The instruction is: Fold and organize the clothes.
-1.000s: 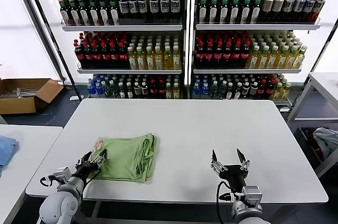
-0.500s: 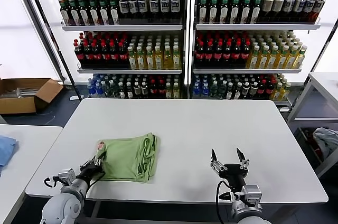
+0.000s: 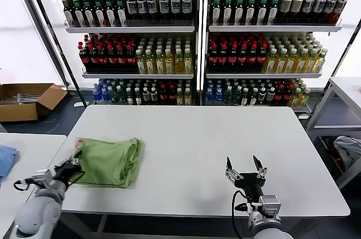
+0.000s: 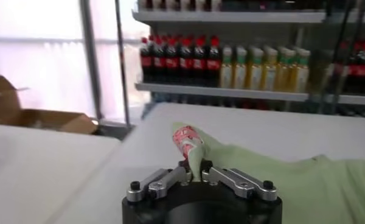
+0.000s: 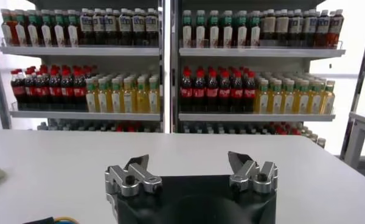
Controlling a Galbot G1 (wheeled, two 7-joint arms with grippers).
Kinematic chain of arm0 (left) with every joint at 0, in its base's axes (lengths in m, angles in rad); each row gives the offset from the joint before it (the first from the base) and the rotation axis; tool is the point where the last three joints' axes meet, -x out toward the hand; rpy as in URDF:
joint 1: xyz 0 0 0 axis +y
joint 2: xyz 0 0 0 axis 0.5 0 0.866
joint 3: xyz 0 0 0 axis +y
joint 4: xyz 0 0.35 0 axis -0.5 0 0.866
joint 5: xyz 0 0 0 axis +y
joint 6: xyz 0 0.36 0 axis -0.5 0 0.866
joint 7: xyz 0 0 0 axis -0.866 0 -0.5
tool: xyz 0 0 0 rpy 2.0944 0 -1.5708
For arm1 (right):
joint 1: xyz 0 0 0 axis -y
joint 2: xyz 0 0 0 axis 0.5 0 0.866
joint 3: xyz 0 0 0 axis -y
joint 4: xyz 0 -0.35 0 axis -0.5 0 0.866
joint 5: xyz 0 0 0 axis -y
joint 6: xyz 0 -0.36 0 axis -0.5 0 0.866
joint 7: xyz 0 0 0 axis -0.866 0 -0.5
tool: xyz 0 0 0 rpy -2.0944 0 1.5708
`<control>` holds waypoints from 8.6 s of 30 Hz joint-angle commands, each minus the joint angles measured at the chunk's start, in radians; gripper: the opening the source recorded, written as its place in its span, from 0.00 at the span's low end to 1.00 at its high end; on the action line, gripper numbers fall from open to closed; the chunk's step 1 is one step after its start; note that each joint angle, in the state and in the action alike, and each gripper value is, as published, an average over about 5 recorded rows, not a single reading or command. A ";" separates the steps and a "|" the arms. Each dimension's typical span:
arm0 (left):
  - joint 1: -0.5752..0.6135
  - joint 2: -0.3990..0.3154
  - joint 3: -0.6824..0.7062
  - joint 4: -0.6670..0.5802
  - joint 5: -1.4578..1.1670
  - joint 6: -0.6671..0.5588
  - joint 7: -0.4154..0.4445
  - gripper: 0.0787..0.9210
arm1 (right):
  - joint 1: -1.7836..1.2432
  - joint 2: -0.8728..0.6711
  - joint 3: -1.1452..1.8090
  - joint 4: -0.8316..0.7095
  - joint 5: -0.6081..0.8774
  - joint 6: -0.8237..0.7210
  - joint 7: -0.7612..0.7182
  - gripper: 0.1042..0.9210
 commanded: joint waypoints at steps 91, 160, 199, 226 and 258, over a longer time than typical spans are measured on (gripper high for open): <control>-0.012 -0.250 0.390 -0.256 0.175 0.036 -0.234 0.88 | 0.328 0.151 -0.215 -0.321 0.523 -0.212 0.249 0.86; 0.126 -0.368 0.415 -0.388 0.160 0.063 -0.248 0.88 | 0.207 -0.070 -0.146 -0.102 -0.037 -0.152 0.052 0.40; 0.173 -0.408 0.421 -0.384 0.197 0.049 -0.237 0.88 | 0.169 -0.015 -0.187 -0.226 0.098 -0.214 0.298 0.88; 0.218 -0.400 0.410 -0.436 0.197 0.059 -0.236 0.88 | 0.175 -0.019 -0.068 0.020 0.514 -0.213 0.326 0.88; 0.220 -0.433 0.424 -0.431 0.441 -0.160 -0.174 0.88 | 0.034 -0.053 0.107 0.058 0.079 -0.177 0.112 0.88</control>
